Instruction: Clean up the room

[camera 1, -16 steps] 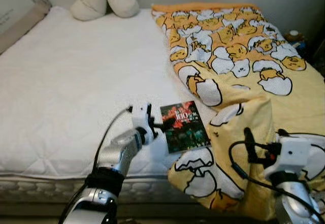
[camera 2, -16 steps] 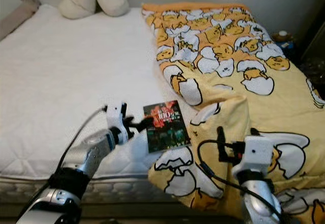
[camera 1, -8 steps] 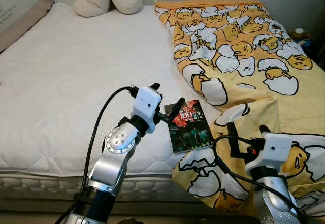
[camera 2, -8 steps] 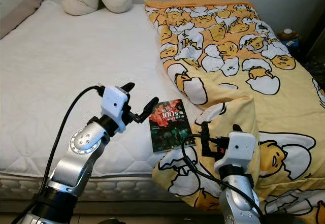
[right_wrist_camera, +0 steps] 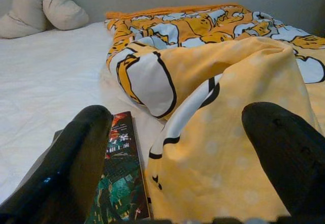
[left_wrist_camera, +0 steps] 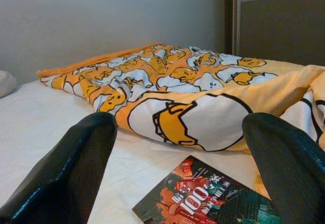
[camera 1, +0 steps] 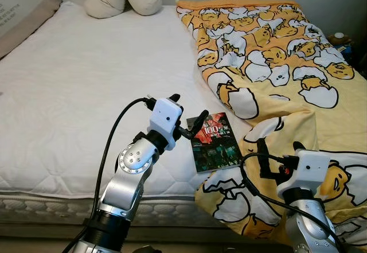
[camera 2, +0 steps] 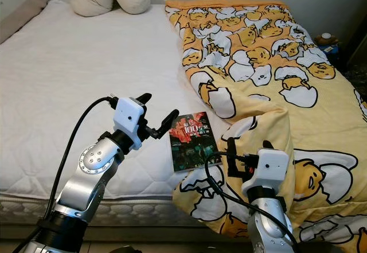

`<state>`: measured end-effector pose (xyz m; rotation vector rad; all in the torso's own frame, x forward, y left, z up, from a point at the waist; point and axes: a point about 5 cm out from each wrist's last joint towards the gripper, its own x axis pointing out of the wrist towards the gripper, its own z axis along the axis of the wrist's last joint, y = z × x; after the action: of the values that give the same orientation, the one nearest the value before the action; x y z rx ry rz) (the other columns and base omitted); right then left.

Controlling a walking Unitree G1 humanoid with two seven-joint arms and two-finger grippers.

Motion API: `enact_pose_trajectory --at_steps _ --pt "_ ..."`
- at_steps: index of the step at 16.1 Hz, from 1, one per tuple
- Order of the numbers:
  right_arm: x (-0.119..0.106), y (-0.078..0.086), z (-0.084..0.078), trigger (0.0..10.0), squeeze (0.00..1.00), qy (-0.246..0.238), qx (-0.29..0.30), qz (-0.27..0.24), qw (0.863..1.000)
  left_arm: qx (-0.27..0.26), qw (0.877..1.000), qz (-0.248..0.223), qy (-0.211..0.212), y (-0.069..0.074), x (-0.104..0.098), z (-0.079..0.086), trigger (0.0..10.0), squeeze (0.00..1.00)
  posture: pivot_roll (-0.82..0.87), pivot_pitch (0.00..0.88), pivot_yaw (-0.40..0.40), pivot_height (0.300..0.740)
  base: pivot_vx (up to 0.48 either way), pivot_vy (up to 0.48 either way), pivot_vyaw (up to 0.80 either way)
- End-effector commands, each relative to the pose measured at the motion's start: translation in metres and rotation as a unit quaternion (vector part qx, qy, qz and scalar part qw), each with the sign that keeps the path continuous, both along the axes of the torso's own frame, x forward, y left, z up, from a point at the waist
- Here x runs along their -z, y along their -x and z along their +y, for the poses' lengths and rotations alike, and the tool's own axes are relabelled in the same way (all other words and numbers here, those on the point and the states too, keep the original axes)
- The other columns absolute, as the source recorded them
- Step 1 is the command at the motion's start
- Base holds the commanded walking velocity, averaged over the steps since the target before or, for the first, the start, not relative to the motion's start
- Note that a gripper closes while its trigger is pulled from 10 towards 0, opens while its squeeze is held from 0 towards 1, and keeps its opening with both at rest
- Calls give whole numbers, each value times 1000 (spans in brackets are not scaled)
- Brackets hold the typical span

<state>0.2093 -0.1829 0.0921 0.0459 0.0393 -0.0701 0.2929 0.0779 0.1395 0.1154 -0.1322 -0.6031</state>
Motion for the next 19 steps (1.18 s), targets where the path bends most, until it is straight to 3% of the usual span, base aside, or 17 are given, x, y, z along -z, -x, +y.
enact_pose_trajectory --at_steps 1,9,10,11,12,15,16,18,19 --pt "0 -1 1 10000 0 -1 -1 -1 1000 -4 1000 6 -7 0 4 1 10000 0 -118 0 31 714 0 0 0" --pt "0 -2 1 10000 0 -1 -1 -2 1000 -7 1000 2 -10 3 4 2 10000 0 -113 0 27 714 0 0 0" --pt "0 5 -2 10000 0 13 3 3 1000 -12 998 59 -16 -10 29 3 10000 0 -241 0 27 714 0 0 0" --pt "-1 13 -6 10000 0 22 13 6 1000 -30 993 115 -3 -23 49 6 10000 0 -220 0 38 714 0 0 0" --pt "-1 12 -5 10000 0 18 18 6 1000 -67 990 119 22 -28 44 15 10000 0 -211 0 38 714 0 0 0" --pt "1 11 -2 10000 0 13 16 7 1000 -120 975 169 74 -30 52 32 10000 0 -188 0 28 714 0 0 0" --pt "0 12 -2 10000 0 13 14 7 1000 -124 964 214 100 -33 63 35 10000 0 -189 0 22 714 0 0 0" --pt "-2 14 -2 10000 0 15 10 8 1000 -109 952 262 117 -34 76 30 10000 0 -200 0 13 714 0 0 0" --pt "-3 16 -2 10000 0 17 7 10 1000 -101 939 304 123 -32 87 22 10000 0 -211 0 10 714 0 0 0"
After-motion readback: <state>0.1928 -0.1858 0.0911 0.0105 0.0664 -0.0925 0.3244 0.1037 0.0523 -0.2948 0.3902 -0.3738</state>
